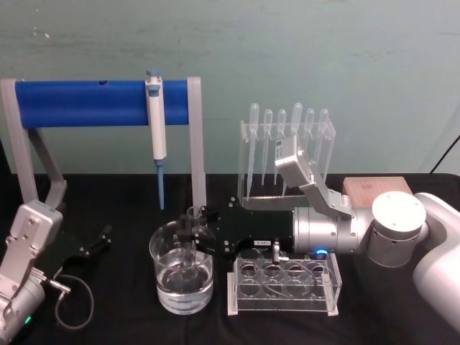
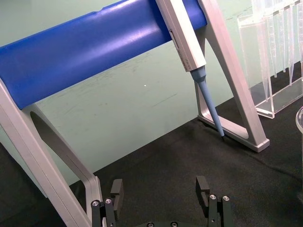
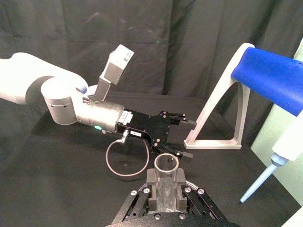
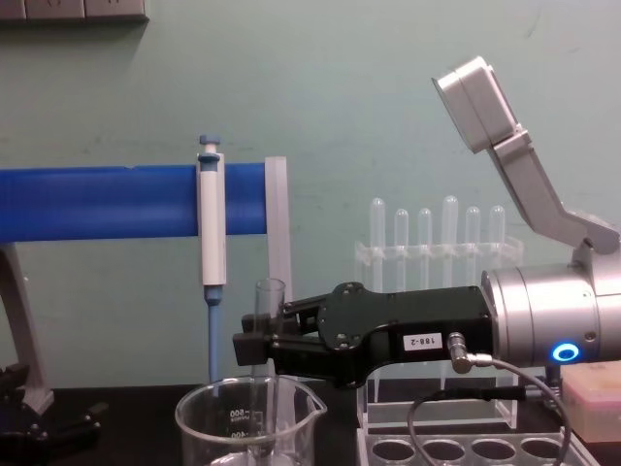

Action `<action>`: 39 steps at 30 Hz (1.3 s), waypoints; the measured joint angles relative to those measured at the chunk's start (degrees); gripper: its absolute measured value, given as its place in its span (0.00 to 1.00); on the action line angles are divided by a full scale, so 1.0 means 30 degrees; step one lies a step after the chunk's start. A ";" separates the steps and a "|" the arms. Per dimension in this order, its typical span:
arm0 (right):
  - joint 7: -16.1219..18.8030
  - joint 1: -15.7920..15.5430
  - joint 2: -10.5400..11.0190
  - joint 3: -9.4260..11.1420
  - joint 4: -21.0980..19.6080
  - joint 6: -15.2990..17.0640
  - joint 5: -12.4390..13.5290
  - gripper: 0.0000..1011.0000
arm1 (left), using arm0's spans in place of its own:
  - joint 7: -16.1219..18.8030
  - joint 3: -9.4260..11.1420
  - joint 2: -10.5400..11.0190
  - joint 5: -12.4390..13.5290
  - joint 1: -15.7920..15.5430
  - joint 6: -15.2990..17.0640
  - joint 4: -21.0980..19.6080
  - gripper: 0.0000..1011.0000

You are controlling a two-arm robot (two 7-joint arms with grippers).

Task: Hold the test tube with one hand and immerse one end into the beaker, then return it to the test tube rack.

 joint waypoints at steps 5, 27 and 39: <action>0.0001 0.0001 -0.0001 -0.0001 0.0001 0.0000 0.0000 0.22 | -0.0001 0.0000 0.0000 0.0000 0.0000 0.0000 0.0000 0.99; 0.0001 0.0000 -0.0001 -0.0001 0.0000 0.0000 0.0000 0.22 | 0.0000 -0.0001 0.0000 0.0000 -0.0001 0.0000 0.0000 0.99; 0.0001 0.0001 0.0000 -0.0001 0.0000 -0.0001 0.0000 0.22 | 0.0000 0.0000 0.0000 0.0000 0.0000 0.0000 0.0000 0.99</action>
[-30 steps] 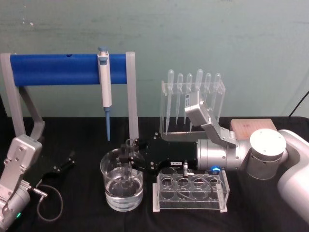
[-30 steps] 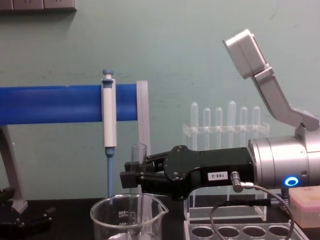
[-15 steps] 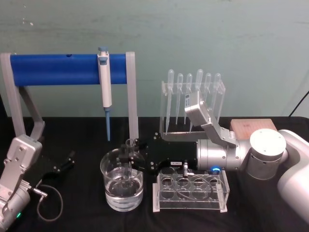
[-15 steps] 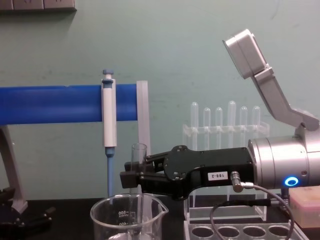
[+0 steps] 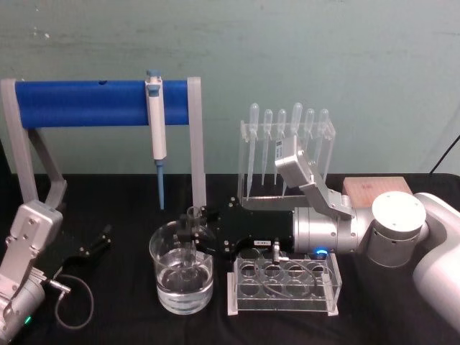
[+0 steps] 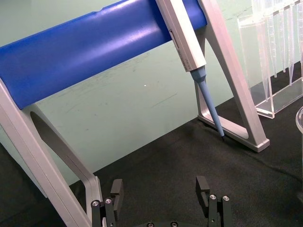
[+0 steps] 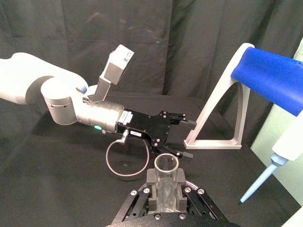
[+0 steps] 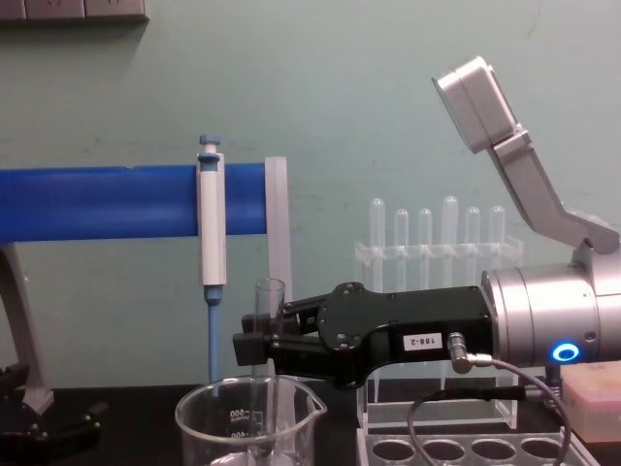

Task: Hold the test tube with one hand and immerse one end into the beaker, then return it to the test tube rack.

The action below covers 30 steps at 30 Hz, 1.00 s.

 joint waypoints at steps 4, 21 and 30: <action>-0.0001 -0.0001 0.0000 0.0000 0.0000 0.0000 0.0000 0.22 | 0.0000 -0.0001 0.0000 0.0000 0.0000 0.0000 -0.0001 0.99; 0.0000 -0.0001 -0.0001 0.0000 0.0001 0.0001 0.0001 0.22 | 0.0001 0.0000 0.0000 0.0000 0.0000 0.0000 0.0000 0.99; 0.0000 0.0000 0.0000 0.0000 0.0000 0.0001 0.0000 0.22 | 0.0000 0.0000 0.0000 0.0000 0.0001 0.0000 0.0001 0.99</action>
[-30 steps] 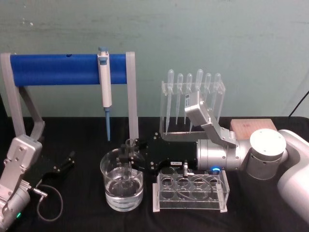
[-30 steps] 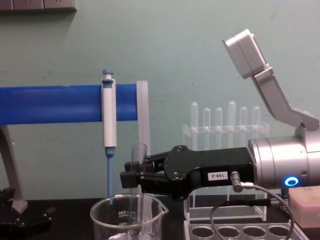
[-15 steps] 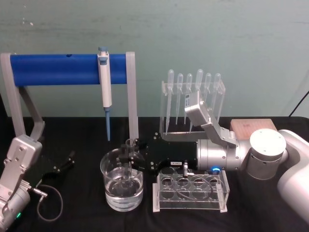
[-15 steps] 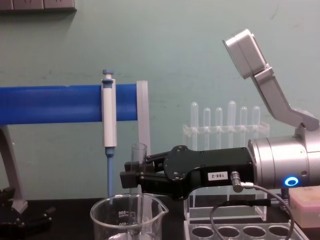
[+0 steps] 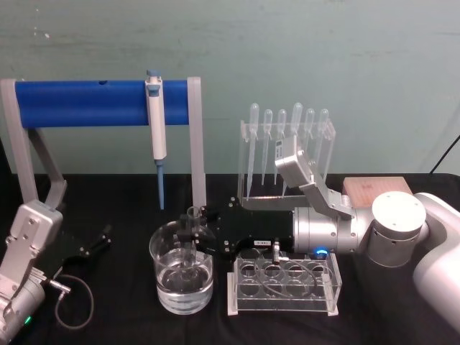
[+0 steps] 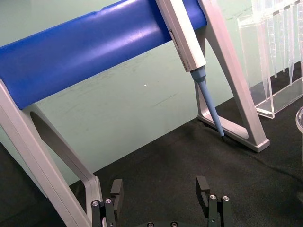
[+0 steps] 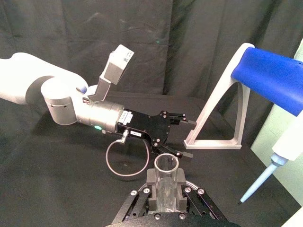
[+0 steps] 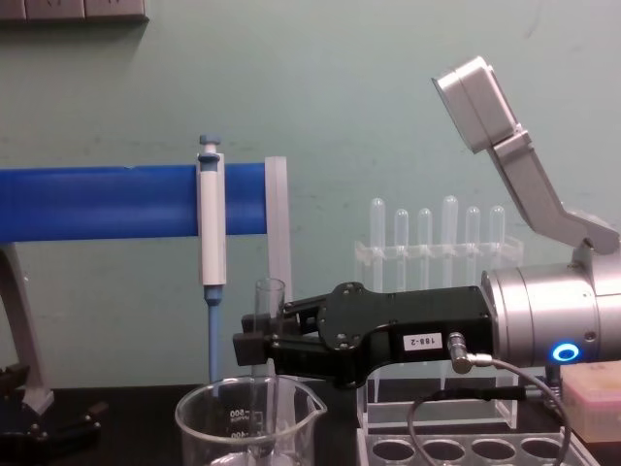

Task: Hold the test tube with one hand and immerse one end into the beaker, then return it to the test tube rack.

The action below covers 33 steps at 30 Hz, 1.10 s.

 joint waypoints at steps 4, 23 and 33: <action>0.0000 -0.0001 0.0000 0.0000 -0.0001 0.0000 0.0000 0.22 | 0.0000 -0.0001 0.0000 0.0000 -0.0001 0.0000 -0.0001 0.99; 0.0000 -0.0001 0.0000 0.0000 0.0000 0.0000 0.0000 0.22 | 0.0000 -0.0001 0.0000 0.0000 -0.0001 0.0000 -0.0001 0.99; 0.0000 0.0000 0.0000 -0.0001 0.0001 0.0000 0.0000 0.22 | 0.0000 -0.0001 0.0000 -0.0001 -0.0001 0.0000 -0.0001 0.99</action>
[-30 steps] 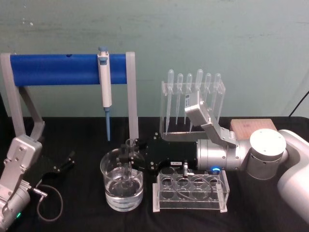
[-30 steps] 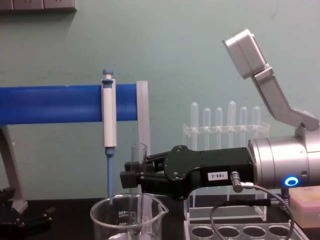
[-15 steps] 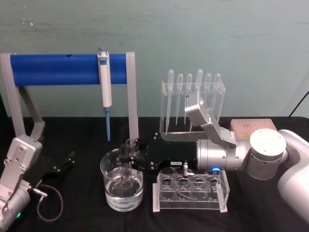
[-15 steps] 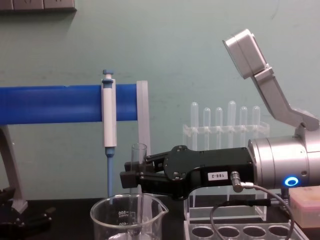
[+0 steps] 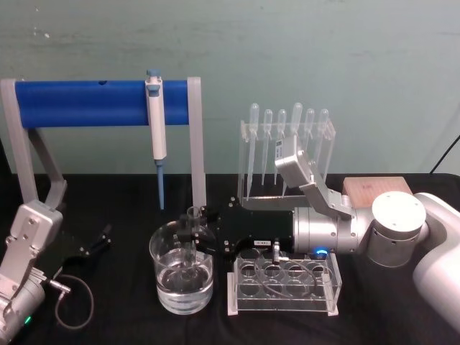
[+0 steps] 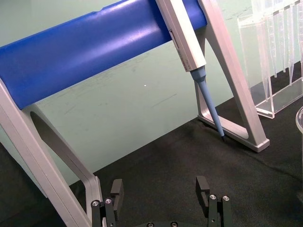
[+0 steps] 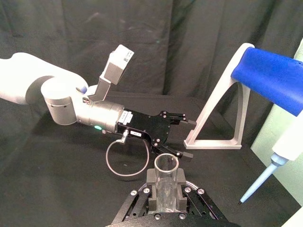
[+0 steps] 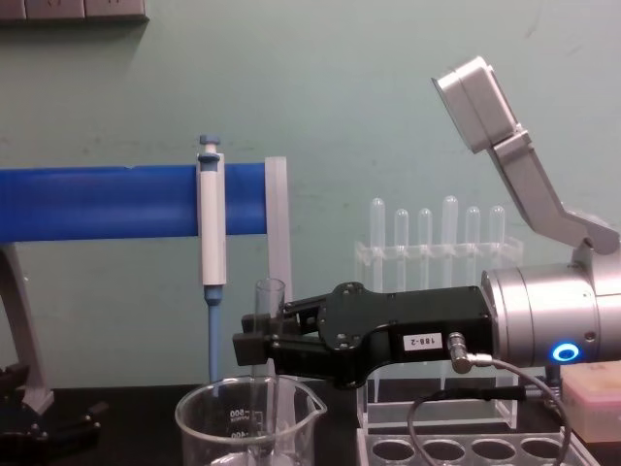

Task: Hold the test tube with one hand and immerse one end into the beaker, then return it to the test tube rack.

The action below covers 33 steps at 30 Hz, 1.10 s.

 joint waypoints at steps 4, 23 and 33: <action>0.0000 0.0000 -0.0001 -0.0001 -0.0001 -0.0001 0.0001 0.22 | 0.0000 0.0001 0.0000 0.0001 0.0000 0.0000 -0.0001 0.99; 0.0000 -0.0001 -0.0001 -0.0001 -0.0001 0.0000 -0.0001 0.22 | 0.0000 0.0001 0.0000 0.0001 -0.0001 0.0000 0.0000 0.99; -0.0001 0.0000 0.0000 0.0000 -0.0001 -0.0001 0.0000 0.22 | 0.0000 0.0000 0.0000 0.0001 0.0001 0.0000 0.0000 0.99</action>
